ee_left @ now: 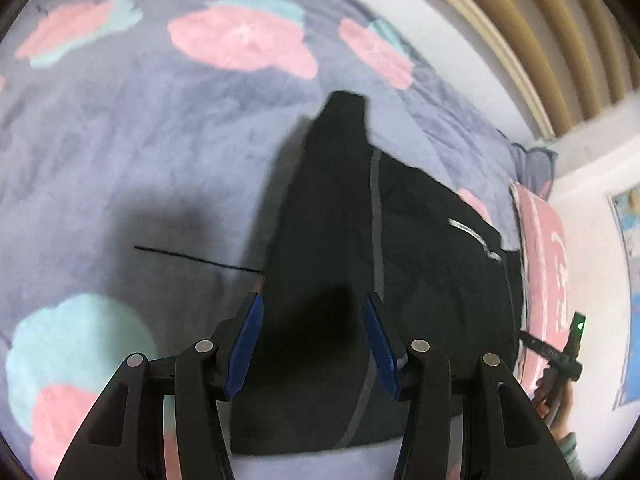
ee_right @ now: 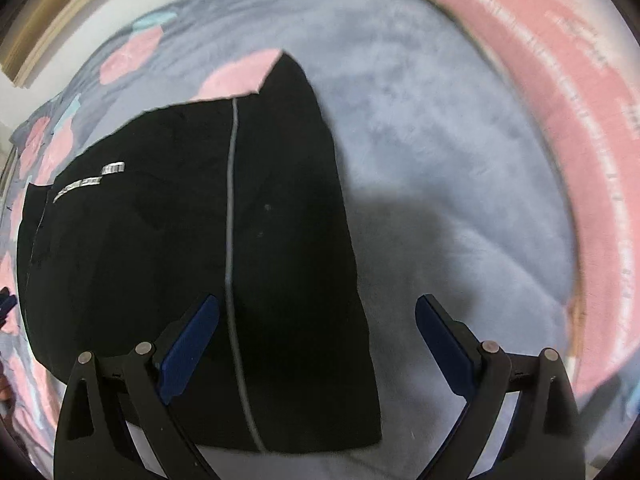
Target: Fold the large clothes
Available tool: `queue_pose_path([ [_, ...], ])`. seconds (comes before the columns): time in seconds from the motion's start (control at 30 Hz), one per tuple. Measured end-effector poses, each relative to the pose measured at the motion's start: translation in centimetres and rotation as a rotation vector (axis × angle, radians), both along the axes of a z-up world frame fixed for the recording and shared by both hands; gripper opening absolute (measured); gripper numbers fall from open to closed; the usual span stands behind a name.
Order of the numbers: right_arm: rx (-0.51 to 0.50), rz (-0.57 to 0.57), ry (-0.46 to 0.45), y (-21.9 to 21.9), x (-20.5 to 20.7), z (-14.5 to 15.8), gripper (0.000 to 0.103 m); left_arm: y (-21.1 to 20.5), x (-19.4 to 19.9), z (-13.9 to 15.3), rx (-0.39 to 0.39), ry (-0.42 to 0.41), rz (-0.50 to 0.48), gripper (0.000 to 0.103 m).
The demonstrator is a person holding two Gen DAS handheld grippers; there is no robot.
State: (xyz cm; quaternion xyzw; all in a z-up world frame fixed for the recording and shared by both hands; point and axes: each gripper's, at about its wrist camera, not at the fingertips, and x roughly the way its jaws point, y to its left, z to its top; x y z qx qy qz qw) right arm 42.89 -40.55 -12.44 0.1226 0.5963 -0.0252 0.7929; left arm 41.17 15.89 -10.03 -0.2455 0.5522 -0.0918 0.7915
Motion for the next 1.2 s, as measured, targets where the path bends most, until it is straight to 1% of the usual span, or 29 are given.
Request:
queue_pose_path([
  [0.03, 0.016, 0.012, 0.002, 0.0, 0.4, -0.4, 0.099, 0.3, 0.9, -1.2, -0.016, 0.028, 0.014, 0.053],
  [0.07, 0.031, 0.029, -0.001, 0.0, 0.9, -1.0, 0.094, 0.4, 1.4, -2.1, -0.043, 0.047, 0.017, 0.053],
  [0.1, 0.046, 0.038, 0.000, -0.2, 1.4, -1.5, 0.093, 0.4, 1.8, -2.9, -0.075, 0.061, 0.014, 0.053],
  [0.17, 0.108, 0.051, 0.001, -0.3, 2.0, -2.3, 0.093, 0.3, 2.7, -4.6, -0.138, 0.087, 0.001, 0.053],
  [0.27, 0.187, 0.081, 0.013, -0.2, 3.0, -3.3, 0.093, 0.2, 3.5, -6.6, -0.216, 0.109, -0.012, 0.060],
  [0.3, 0.206, 0.091, 0.018, -0.1, 3.2, -3.6, 0.094, 0.2, 3.6, -7.2, -0.248, 0.115, -0.009, 0.063],
  [0.37, 0.258, 0.103, 0.034, 0.0, 3.8, -4.4, 0.099, 0.3, 3.9, -8.6, -0.334, 0.134, -0.005, 0.066],
  [0.4, 0.306, 0.102, 0.046, 0.0, 4.2, -5.2, 0.100, 0.3, 4.1, -9.3, -0.375, 0.141, -0.001, 0.068],
  [0.47, 0.384, 0.087, 0.057, -0.1, 4.8, -6.3, 0.103, -0.3, 4.5, -10.1, -0.415, 0.153, -0.010, 0.068],
  [0.53, 0.446, 0.075, 0.052, -0.3, 5.3, -6.9, 0.102, -1.2, 4.8, -10.5, -0.425, 0.156, -0.019, 0.069],
  [0.6, 0.497, 0.084, 0.022, -0.4, 5.2, -6.7, 0.086, -1.8, 5.1, -10.5, -0.418, 0.149, -0.020, 0.068],
  [0.63, 0.505, 0.086, 0.012, -0.4, 5.1, -6.4, 0.079, -2.0, 5.0, -10.2, -0.415, 0.128, -0.020, 0.060],
  [0.67, 0.500, 0.099, 0.003, -0.4, 4.8, -6.1, 0.073, -2.1, 4.7, -9.7, -0.416, 0.113, -0.028, 0.055],
  [0.7, 0.494, 0.117, -0.004, -0.4, 4.6, -5.9, 0.071, -2.3, 4.3, -9.0, -0.416, 0.088, -0.040, 0.049],
  [0.73, 0.499, 0.132, -0.004, -0.5, 4.3, -5.8, 0.071, -2.4, 4.2, -8.6, -0.415, 0.075, -0.046, 0.047],
  [0.8, 0.523, 0.142, 0.013, -0.6, 4.4, -6.3, 0.072, -2.5, 4.0, -8.5, -0.408, 0.076, -0.046, 0.046],
  [0.87, 0.549, 0.145, 0.037, -0.5, 5.2, -7.0, 0.083, -2.6, 4.4, -9.4, -0.405, 0.114, -0.022, 0.054],
  [0.9, 0.557, 0.145, 0.046, -0.3, 5.7, -7.5, 0.085, -2.7, 4.7, -9.9, -0.411, 0.137, -0.004, 0.061],
  [0.93, 0.559, 0.145, 0.050, -0.2, 6.0, -7.6, 0.086, -2.8, 5.0, -10.6, -0.427, 0.161, 0.018, 0.062],
  [0.97, 0.561, 0.145, 0.054, -0.1, 6.2, -7.7, 0.086, -2.9, 5.1, -10.9, -0.436, 0.169, 0.045, 0.062],
  [1.0, 0.565, 0.143, 0.055, -0.3, 6.3, -7.8, 0.086, -3.1, 5.1, -10.8, -0.428, 0.166, 0.059, 0.062],
  [1.03, 0.567, 0.140, 0.048, -0.3, 6.0, -7.4, 0.081, -3.4, 4.9, -10.5, -0.405, 0.156, 0.068, 0.058],
  [1.07, 0.556, 0.152, 0.031, -0.4, 5.5, -6.9, 0.070, -3.8, 4.5, -9.7, -0.369, 0.135, 0.071, 0.053],
  [1.1, 0.530, 0.171, 0.007, -0.4, 4.9, -6.0, 0.064, -4.3, 4.1, -8.8, -0.341, 0.112, 0.067, 0.041],
  [1.13, 0.509, 0.187, -0.018, -0.6, 3.9, -4.8, 0.054, -4.8, 3.5, -7.7, -0.309, 0.078, 0.056, 0.034],
  [1.17, 0.499, 0.198, -0.041, -0.5, 3.2, -3.8, 0.047, -5.3, 2.5, -6.0, -0.282, 0.038, 0.050, 0.032],
  [1.2, 0.491, 0.210, -0.068, -0.4, 2.4, -2.5, 0.045, -5.6, 2.0, -5.2, -0.280, 0.020, 0.051, 0.029],
])
